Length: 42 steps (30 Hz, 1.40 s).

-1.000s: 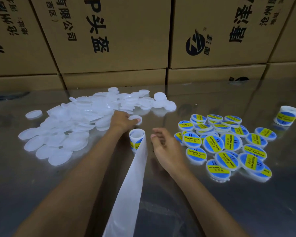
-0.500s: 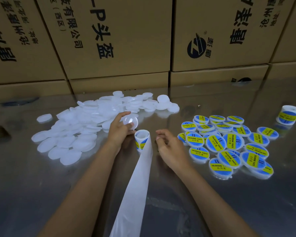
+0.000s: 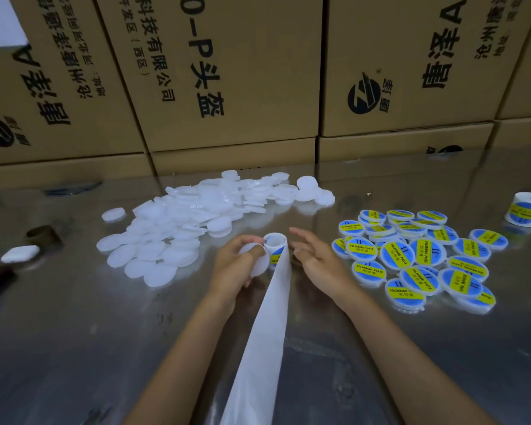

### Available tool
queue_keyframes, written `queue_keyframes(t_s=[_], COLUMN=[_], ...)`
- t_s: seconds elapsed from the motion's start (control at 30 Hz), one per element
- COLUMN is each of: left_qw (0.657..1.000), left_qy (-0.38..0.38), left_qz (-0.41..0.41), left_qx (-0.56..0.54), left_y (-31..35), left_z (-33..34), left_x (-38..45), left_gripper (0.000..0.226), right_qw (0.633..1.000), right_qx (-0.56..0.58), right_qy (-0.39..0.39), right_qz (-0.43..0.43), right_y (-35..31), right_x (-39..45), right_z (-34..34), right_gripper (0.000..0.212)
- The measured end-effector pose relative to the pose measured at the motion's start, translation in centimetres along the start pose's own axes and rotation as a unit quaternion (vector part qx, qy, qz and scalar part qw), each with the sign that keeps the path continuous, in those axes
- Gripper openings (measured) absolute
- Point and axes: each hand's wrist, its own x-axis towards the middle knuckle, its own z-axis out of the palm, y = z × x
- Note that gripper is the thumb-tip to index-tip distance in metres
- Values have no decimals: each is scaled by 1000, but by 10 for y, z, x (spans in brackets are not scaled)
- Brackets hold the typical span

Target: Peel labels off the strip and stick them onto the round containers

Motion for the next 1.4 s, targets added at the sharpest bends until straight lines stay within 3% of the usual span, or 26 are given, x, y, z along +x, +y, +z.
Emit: queue_keyframes(t_s=[0.33,0.6,0.87,1.17,1.4], left_qw=[1000,1000,998,998,996], left_qy=[-14,8,7,-2,-40], left_qz=[10,13,27,32,43], left_qx=[-19,2,57,63,70], left_y=[0,1,0,-4,-4], left_z=[10,18,30,37,32], left_x=[-6,-3,7,15,13], left_gripper=[17,8,34,15,18], right_qw=[991,995,993,993,992], right_qx=[-107,-55,-39,-25,-63], right_qy=[52,64,93,113,106], right_qz=[-62,-46,-57,-3,1], right_y=[8,6,1,0,2], right_x=[2,0,-1,3,2], right_z=[-2,-1,0,-3,-3], right_gripper=[37,31,34,26,22])
